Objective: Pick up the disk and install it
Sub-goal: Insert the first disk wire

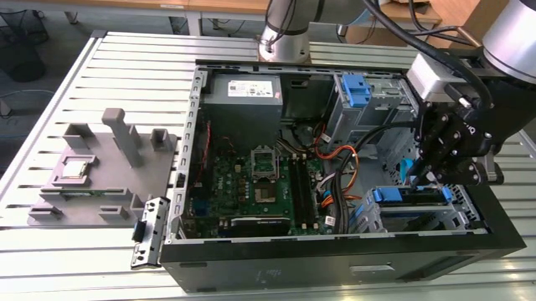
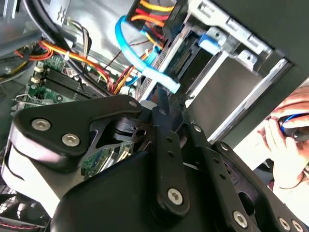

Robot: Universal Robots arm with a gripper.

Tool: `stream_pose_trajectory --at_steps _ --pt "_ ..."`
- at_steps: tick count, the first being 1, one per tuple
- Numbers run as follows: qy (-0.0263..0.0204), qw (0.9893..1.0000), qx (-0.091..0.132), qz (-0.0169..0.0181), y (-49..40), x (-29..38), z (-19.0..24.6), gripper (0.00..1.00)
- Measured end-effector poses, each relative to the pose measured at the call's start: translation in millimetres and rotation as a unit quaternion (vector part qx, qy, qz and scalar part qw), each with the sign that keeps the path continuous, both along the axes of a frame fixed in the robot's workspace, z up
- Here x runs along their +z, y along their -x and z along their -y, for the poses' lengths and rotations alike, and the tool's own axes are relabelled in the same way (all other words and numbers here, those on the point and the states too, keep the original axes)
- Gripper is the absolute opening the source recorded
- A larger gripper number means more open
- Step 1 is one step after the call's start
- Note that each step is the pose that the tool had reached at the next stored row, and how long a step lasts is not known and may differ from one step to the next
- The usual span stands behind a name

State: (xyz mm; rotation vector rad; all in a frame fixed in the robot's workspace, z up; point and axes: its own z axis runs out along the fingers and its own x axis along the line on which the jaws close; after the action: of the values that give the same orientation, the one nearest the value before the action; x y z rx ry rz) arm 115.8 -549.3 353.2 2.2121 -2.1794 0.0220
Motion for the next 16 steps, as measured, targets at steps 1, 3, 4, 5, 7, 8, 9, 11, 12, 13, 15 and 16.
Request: stream_pose_trajectory --at_steps 1,3,4,5,7,8,9,11,12,13,15,16 --pt "0.0000 1.0000 0.000 0.0000 -2.3 0.0 -0.1 0.24" --pt "0.0000 1.0000 0.000 0.0000 -8.8 0.0 -0.2 0.24" --pt "0.0000 1.0000 0.000 0.0000 -11.2 0.0 -0.2 0.24" --pt "0.0000 1.0000 0.000 0.0000 -13.5 0.0 -0.3 0.24" --pt "0.0000 1.0000 0.000 0.0000 -17.0 0.0 -0.3 0.24" --pt "0.0000 1.0000 0.000 0.0000 -17.3 0.0 -0.4 0.24" --pt "-0.0001 1.0000 0.000 -0.0001 -17.3 0.1 -0.4 0.24" --pt "0.0000 1.0000 0.000 -0.0002 -17.3 1.1 -0.3 0.24" --pt "-0.0001 1.0000 0.000 -0.0003 -17.4 1.4 -0.3 0.24" --pt "-0.0002 1.0000 0.000 -0.0003 -17.4 1.4 -0.3 0.24" --pt "-0.0002 1.0000 0.000 -0.0003 -17.4 1.5 -0.3 0.24" --pt "-0.0001 1.0000 0.000 -0.0003 -17.4 1.6 -0.3 0.24"
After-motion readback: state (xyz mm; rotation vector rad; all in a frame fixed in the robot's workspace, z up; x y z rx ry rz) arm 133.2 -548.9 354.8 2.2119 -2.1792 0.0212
